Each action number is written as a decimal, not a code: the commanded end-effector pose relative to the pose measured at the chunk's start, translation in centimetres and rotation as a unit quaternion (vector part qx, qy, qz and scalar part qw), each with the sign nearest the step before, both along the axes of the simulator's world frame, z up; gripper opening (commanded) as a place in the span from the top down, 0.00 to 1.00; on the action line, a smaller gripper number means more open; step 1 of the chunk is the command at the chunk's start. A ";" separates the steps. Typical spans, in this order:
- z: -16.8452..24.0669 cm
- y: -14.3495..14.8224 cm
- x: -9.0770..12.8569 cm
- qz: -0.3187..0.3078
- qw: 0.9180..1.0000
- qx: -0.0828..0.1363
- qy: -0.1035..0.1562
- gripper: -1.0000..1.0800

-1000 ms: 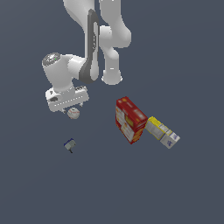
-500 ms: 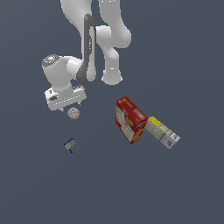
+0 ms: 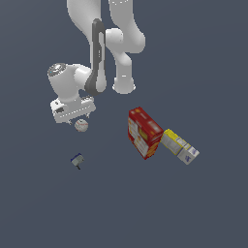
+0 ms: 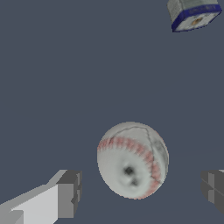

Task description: Pick up a designated object from a clutter of objects.

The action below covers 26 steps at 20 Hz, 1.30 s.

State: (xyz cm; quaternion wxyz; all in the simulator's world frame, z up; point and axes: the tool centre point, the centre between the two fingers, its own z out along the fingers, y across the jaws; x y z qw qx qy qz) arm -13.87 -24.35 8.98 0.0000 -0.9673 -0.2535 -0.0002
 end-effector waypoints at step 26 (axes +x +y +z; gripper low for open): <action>-3.5 0.1 -0.1 0.000 1.000 -0.001 -0.001 1.00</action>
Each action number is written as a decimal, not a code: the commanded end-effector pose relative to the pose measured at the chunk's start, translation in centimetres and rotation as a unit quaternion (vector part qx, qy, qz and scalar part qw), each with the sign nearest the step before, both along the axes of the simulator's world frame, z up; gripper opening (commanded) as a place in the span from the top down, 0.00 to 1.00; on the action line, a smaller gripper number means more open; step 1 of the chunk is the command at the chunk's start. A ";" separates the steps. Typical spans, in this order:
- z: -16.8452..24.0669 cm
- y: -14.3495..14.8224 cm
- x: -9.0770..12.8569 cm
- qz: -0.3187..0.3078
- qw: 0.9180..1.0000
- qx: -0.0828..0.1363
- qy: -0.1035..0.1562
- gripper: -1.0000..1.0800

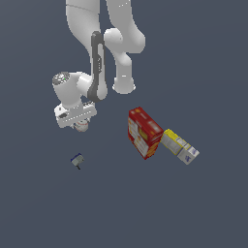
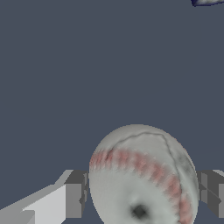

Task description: Pick up a designated object from a clutter of objects.

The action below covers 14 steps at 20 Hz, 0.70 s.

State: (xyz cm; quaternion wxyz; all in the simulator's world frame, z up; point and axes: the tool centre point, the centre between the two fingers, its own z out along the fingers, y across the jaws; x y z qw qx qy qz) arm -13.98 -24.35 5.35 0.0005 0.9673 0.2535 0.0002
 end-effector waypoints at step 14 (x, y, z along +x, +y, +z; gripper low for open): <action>4.9 4.7 0.4 0.000 1.000 0.000 -0.001 1.00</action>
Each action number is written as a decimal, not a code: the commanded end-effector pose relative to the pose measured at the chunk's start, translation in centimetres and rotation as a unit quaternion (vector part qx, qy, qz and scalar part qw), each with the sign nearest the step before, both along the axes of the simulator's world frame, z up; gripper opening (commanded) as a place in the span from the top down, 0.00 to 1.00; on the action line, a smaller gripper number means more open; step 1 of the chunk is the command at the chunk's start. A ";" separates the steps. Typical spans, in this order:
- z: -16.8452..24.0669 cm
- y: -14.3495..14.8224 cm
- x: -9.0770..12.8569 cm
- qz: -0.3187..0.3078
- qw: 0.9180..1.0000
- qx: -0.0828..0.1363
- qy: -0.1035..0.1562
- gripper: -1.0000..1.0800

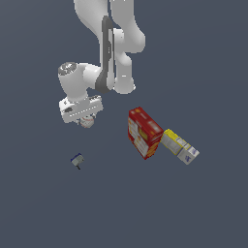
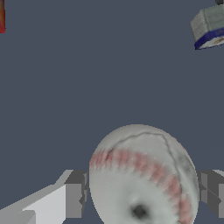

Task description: Pick up a designated object from a clutter of objects.

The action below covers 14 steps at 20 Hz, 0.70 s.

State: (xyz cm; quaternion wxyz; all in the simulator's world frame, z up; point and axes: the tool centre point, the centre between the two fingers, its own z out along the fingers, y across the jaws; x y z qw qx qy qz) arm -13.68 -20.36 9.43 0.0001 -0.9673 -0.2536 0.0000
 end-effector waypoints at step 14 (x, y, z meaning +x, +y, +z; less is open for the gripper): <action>10.7 9.9 0.8 0.000 1.000 -0.004 0.000 1.00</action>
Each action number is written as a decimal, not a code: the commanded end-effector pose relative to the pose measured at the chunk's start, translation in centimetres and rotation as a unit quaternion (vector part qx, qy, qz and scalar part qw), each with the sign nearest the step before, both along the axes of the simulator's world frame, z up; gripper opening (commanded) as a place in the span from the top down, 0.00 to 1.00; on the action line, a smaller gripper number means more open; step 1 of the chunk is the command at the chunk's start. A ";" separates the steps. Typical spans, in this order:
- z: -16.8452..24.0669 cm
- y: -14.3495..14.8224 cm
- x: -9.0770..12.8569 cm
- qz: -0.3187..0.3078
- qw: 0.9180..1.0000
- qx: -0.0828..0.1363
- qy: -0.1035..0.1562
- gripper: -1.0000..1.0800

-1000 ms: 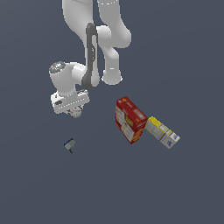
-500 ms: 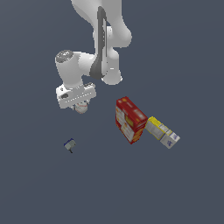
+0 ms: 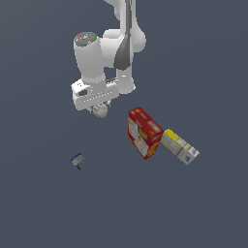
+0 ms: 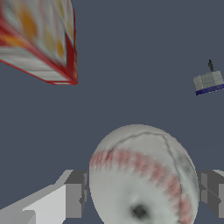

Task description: Pick up a designated object from a clutter of objects.

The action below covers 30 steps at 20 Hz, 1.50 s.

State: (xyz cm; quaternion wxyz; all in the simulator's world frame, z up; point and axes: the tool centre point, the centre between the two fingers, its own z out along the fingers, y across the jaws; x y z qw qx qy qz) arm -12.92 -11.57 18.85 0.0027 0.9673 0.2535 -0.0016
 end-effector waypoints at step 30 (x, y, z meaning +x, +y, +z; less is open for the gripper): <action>20.9 19.6 2.6 0.002 1.000 0.003 -0.001 1.00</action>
